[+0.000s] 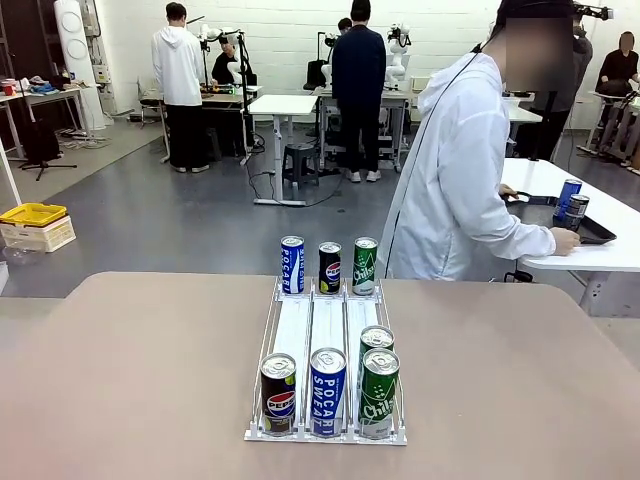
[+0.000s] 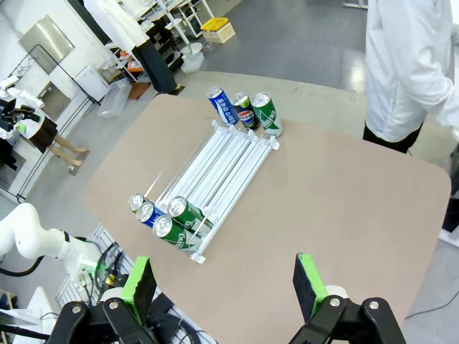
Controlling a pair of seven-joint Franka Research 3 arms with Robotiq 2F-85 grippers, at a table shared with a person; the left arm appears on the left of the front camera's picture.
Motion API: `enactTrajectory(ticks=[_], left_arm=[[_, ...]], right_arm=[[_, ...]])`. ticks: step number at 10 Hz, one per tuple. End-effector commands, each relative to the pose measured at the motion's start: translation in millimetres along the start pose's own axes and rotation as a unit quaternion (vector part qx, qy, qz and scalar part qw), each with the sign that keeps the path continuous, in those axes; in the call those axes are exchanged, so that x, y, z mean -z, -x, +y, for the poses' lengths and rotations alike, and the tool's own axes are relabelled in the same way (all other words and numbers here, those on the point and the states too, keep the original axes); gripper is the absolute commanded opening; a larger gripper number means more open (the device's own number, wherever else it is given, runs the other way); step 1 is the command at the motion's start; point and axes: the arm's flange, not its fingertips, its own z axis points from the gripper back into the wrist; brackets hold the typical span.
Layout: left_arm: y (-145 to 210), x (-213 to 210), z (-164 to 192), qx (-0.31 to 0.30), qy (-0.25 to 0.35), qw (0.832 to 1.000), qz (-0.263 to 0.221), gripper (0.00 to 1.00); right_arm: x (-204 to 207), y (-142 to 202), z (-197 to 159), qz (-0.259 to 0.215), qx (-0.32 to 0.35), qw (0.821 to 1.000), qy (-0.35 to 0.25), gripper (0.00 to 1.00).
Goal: Retrieve and hand over the desired beverage to the person.
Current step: Place the picked can on the Handle tray extended by the person.
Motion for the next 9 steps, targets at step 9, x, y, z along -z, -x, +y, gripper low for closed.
enactTrajectory(ticks=[9], left_arm=[[-1.5,-0.1,0.4,0.002,0.001,1.0,-0.006,1.0]], right_arm=[[2.1,-2.1,-0.1,-0.013,-0.006,1.0,-0.019,1.0]])
